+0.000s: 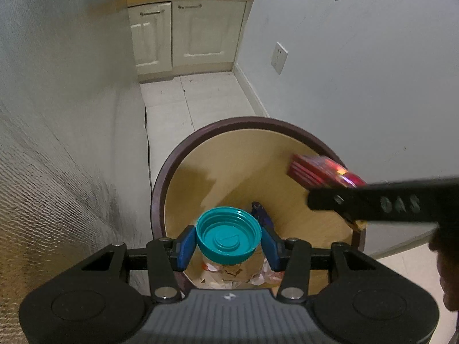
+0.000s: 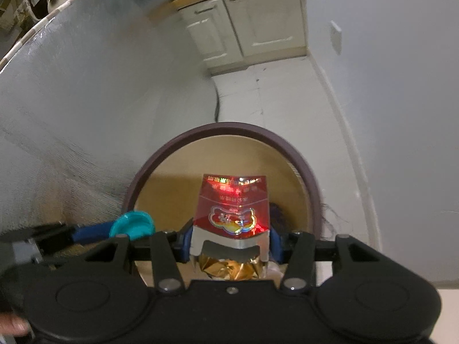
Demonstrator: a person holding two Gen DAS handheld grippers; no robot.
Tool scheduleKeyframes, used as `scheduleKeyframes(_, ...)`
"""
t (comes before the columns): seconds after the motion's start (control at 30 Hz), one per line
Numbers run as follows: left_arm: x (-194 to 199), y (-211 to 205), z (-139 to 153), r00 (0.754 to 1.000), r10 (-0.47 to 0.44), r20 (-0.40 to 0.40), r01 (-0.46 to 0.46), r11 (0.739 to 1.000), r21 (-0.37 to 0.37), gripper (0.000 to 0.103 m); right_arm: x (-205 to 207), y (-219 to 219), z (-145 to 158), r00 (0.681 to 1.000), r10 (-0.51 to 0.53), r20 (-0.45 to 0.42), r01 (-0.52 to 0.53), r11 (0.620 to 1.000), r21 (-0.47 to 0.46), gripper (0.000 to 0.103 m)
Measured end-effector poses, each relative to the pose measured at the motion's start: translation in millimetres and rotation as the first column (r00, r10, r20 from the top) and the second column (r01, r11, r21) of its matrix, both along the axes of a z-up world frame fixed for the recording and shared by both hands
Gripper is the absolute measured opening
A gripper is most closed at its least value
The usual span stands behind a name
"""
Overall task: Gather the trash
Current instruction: 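Open both tools to drop the cap and red bag into the bin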
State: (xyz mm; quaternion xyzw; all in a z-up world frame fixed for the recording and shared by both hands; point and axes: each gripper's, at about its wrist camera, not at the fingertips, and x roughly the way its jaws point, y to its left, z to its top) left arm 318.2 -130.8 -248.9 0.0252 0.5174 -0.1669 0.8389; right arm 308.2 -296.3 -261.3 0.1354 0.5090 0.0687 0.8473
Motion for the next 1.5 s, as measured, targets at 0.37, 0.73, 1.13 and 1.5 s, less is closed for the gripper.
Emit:
scheduleKeyframes(0.37,9.5,-2.5,-15.0,0.999,-0.008,-0.046,0.008,1.0,0.001,0.05,35.4,10.9,-20.3,0.999,-0.003,-0.047,0.007,0.996,0.088,0.072)
scheduleKeyframes(0.73,15.4,-21.2,-18.7,0.997,-0.067,-0.022,0.066,0.996,-0.067,0.052,23.7,-9.3,-29.3,0.995,-0.005,-0.1,0.013,0.997,0.077,0.072)
scheduleKeyframes(1.13,13.4,-23.7,-30.1,0.992,-0.068,-0.104,0.07,0.997,0.018,0.088,20.8,-12.0,-22.6,0.996,0.016,-0.093,-0.014,1.0,0.023,0.072)
scheduleKeyframes(1.5,11.1,-14.4,-13.6,0.996,-0.014,-0.092,0.016,1.0,0.025,0.101,6.4,-16.3,-14.0,0.995,0.042,-0.091,-0.045,0.999,-0.029,0.074)
